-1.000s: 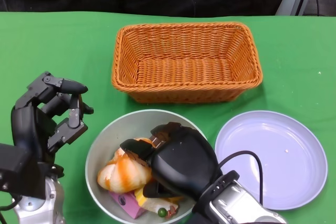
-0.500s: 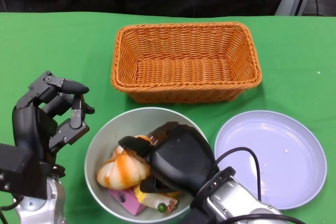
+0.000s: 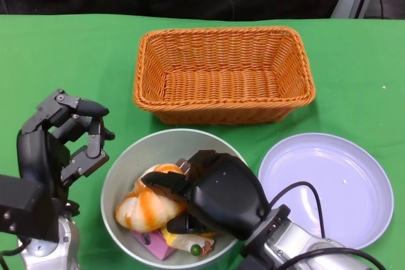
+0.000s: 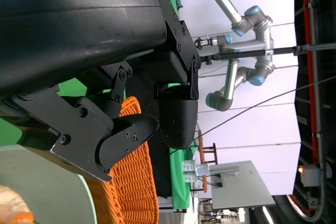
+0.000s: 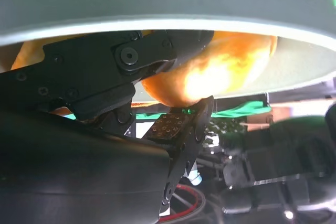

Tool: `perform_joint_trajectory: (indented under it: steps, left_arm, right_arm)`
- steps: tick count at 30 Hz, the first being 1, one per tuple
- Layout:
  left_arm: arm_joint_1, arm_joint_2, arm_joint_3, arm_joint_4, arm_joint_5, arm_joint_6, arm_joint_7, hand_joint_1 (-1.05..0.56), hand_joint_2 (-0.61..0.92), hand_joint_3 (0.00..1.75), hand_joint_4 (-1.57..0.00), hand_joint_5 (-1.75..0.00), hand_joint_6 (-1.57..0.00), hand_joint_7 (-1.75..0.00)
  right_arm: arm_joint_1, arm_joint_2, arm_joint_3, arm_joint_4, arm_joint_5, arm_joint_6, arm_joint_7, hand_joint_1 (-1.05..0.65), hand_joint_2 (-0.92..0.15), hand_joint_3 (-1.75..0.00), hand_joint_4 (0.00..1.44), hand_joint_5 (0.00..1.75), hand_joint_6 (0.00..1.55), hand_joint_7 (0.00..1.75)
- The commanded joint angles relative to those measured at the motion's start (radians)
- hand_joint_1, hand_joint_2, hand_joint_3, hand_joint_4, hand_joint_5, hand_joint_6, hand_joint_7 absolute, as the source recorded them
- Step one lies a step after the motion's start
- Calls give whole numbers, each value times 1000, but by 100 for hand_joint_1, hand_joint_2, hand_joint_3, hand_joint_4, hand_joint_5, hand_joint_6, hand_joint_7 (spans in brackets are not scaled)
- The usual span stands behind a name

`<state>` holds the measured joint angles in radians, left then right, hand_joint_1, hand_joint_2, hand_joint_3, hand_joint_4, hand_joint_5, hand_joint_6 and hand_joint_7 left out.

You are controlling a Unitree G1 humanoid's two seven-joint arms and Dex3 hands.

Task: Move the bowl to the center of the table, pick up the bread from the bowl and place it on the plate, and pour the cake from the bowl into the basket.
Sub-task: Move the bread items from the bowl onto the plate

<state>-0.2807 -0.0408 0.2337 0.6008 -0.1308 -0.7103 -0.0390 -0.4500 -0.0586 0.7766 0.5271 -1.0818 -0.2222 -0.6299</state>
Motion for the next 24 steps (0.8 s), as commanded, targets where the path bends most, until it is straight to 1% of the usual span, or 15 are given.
perform_joint_trajectory:
  steps: [1, 4, 10, 11, 12, 14, 20, 21, 24]
  left_arm:
    - [-10, 16, 4, 14, -8, -17, 2, -9, 55, 101, -83, -150, -82, -127]
    - [-11, 18, 4, 22, -9, -23, -1, -8, 56, 101, -82, -149, -82, -127]
    - [-12, 25, 4, 32, -12, -23, -6, -8, 54, 102, -81, -149, -82, -126]
    - [-12, 25, 4, 32, -13, -21, -6, -8, 53, 103, -81, -148, -82, -125]
    - [-12, 25, 4, 32, -14, -20, -5, -8, 53, 103, -82, -148, -83, -124]
    - [-12, 26, 4, 34, -16, -19, -7, -8, 53, 103, -82, -148, -83, -124]
    - [-16, 29, 6, 45, -22, -21, -12, -7, 56, 100, -83, -148, -84, -123]
    - [-18, 30, 6, 50, -25, -22, -15, -8, 56, 99, -82, -148, -84, -123]
    - [-21, 33, 7, 58, -29, -24, -18, -8, 56, 98, -82, -149, -84, -122]
  right_arm:
    - [-12, -16, -5, 47, 25, -37, -27, -32, -88, 0, 85, 112, 112, 10]
    - [-26, -15, -15, 70, 51, -80, -56, -29, -89, 0, 83, 115, 113, 8]
    - [-39, -19, -42, 76, 96, -145, -60, -26, -92, -3, 79, 118, 115, 8]
    - [-41, -21, -48, 74, 105, -157, -56, -24, -92, -5, 79, 119, 115, 8]
    - [-42, -23, -51, 72, 111, -166, -54, -24, -92, -9, 76, 124, 114, 8]
    - [-47, -25, -64, 76, 128, -193, -67, -23, -92, -9, 75, 126, 115, 9]
    - [-49, -27, -98, 75, 151, -231, -75, -25, -92, -9, 78, 113, 113, 8]
    - [-48, -28, -104, 71, 151, -233, -85, -25, -92, -9, 81, 104, 113, 8]
    - [-47, -29, -117, 60, 147, -239, -101, -25, -92, -9, 85, 98, 113, 7]
